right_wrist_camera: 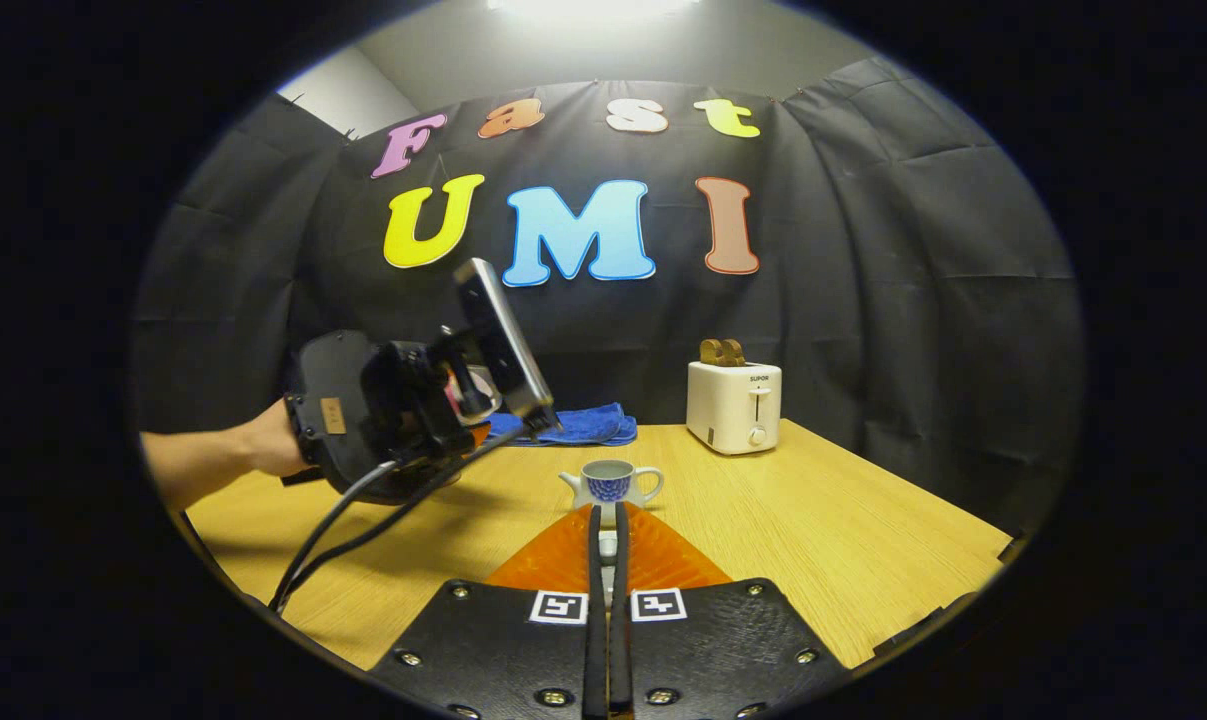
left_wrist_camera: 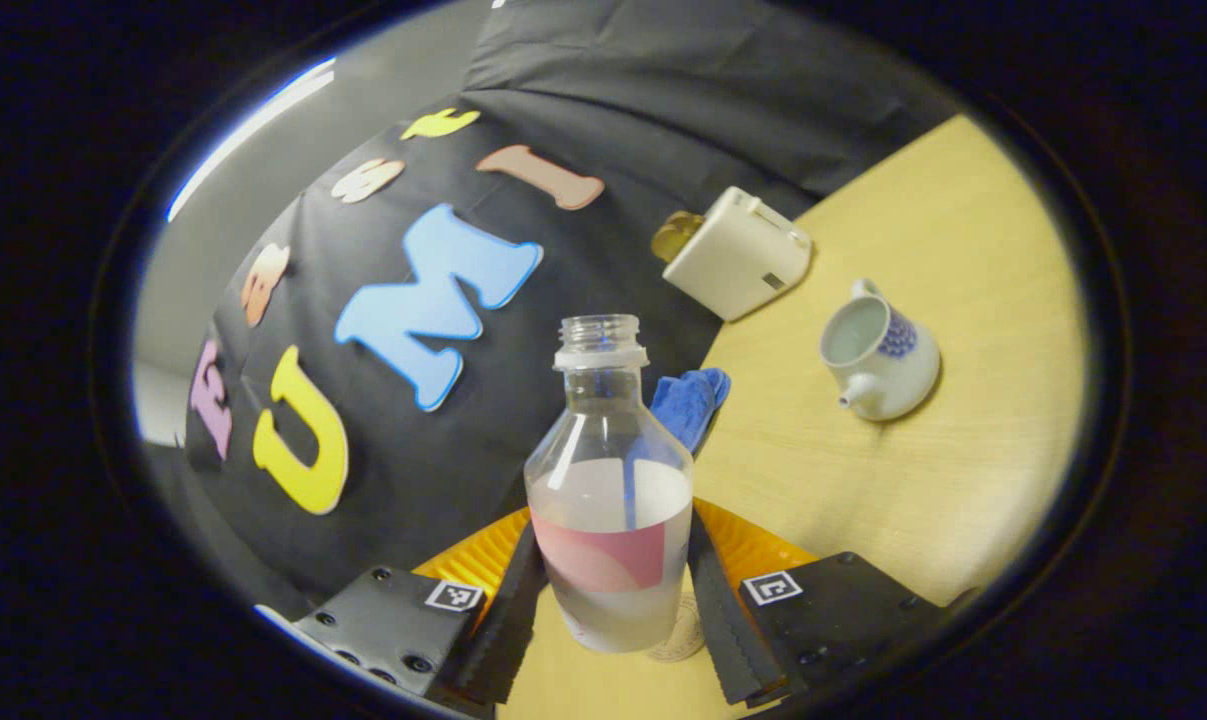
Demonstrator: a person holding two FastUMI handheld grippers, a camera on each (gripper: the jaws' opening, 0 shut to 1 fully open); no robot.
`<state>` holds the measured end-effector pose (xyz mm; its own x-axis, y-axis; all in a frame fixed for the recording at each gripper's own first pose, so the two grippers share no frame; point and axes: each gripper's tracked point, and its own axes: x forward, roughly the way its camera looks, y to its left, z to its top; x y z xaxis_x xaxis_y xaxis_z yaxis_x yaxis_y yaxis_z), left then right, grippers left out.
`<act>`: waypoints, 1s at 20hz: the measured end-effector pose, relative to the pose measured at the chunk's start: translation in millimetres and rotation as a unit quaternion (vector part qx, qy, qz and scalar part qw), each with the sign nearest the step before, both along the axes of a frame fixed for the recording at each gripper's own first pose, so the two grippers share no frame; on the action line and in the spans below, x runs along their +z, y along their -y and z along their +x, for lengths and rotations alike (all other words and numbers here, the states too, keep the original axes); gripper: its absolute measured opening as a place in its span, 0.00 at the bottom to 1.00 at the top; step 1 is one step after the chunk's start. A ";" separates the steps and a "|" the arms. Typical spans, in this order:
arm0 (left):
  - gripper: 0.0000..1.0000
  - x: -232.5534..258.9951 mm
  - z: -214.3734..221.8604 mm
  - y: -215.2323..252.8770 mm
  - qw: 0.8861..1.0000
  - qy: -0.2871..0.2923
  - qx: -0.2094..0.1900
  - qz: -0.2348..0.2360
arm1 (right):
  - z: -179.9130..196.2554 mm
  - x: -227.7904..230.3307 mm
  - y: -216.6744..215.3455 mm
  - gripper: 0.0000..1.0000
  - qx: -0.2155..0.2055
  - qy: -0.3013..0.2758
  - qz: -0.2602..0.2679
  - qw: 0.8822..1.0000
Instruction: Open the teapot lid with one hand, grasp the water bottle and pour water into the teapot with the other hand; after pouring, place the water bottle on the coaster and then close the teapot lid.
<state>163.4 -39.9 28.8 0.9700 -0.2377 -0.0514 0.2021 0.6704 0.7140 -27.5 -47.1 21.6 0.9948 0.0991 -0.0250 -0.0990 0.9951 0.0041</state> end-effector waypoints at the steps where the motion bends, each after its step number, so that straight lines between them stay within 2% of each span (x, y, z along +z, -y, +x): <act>1: 0.87 3.0 -5.6 -10.5 0.998 -0.005 0.003 -0.060 | 5.9 1.6 -5.0 0.01 0.005 0.000 0.001 1.000; 2: 0.87 7.6 -10.3 -24.6 0.993 -0.011 0.005 -0.119 | 11.3 2.8 -10.6 0.01 0.011 0.000 0.002 1.000; 4: 0.87 10.1 -14.9 -46.4 0.978 -0.034 0.008 -0.208 | 17.8 4.7 -21.3 0.01 0.022 0.001 -0.001 1.000; 7: 0.86 15.1 -8.1 -80.4 0.949 -0.051 0.013 -0.310 | 23.4 6.7 -30.2 0.01 0.033 0.003 -0.005 0.999; 9: 0.86 13.7 -0.3 -98.7 0.932 -0.062 0.020 -0.355 | 26.2 4.4 -33.5 0.01 0.037 -0.002 -0.003 0.999; 12: 0.85 1.3 17.6 -117.7 0.915 -0.067 0.038 -0.396 | 29.6 -0.2 -33.0 0.01 0.038 -0.009 0.001 0.999; 14: 0.85 -9.6 32.9 -118.4 0.909 -0.076 0.041 -0.409 | 32.9 -3.0 -31.0 0.01 0.036 -0.014 0.003 0.999; 18: 0.85 -22.8 62.8 -120.2 0.905 -0.085 0.050 -0.414 | 36.4 -7.6 -23.9 0.01 0.031 -0.019 0.007 0.999; 20: 0.85 -30.5 74.7 -123.1 0.908 -0.090 0.060 -0.404 | 38.8 -10.1 -20.8 0.01 0.028 -0.022 0.010 0.999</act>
